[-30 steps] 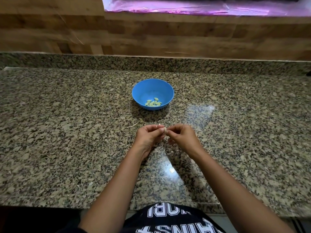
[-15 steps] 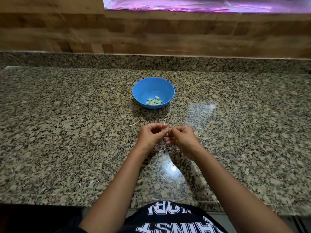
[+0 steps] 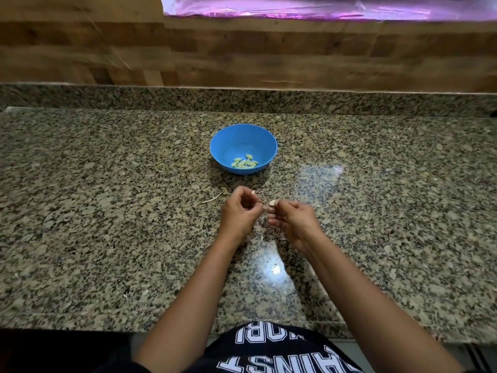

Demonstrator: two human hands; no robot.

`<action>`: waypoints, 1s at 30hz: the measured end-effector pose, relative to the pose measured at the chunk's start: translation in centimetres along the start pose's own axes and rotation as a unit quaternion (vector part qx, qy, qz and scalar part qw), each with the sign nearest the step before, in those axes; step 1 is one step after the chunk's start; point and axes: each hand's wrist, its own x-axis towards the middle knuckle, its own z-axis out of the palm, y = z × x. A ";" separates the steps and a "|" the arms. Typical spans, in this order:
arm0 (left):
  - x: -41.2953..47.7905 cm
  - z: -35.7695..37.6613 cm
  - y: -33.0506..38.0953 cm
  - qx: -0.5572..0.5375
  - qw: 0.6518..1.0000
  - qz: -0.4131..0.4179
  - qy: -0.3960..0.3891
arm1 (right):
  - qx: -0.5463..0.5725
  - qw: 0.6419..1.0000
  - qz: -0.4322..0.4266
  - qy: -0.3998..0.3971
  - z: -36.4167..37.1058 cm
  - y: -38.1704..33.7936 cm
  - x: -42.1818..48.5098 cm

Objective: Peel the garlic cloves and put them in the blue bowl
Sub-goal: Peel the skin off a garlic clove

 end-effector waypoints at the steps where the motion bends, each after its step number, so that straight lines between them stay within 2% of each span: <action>1: 0.2 -0.2 -0.2 0.009 1.000 -0.003 0.003 | 0.010 1.000 0.000 0.003 -0.2 -0.1 0.2; 5: -0.1 0.0 -0.2 0.043 0.997 -0.018 -0.055 | 0.010 1.000 0.008 -0.005 -0.5 -0.2 0.3; 8: -0.2 0.2 -0.1 0.018 0.998 -0.031 -0.048 | -0.016 1.000 -0.005 -0.009 -0.8 -0.1 0.3; 13: 0.1 0.0 -0.2 -0.006 0.997 -0.050 -0.050 | -0.149 0.984 -0.094 -0.016 -1.3 -0.4 0.4; 17: 0.2 0.1 0.3 -0.046 0.994 -0.072 -0.074 | -0.184 0.976 -0.114 -0.032 -1.3 -0.6 0.2; 23: 0.4 -0.1 0.7 -0.148 0.974 -0.144 -0.091 | -0.141 0.983 -0.105 -0.046 -1.6 -0.5 0.4; 30: 0.4 1.0 0.5 -0.056 0.991 -0.105 -0.055 | -0.052 0.995 -0.086 -0.025 -1.2 0.0 0.2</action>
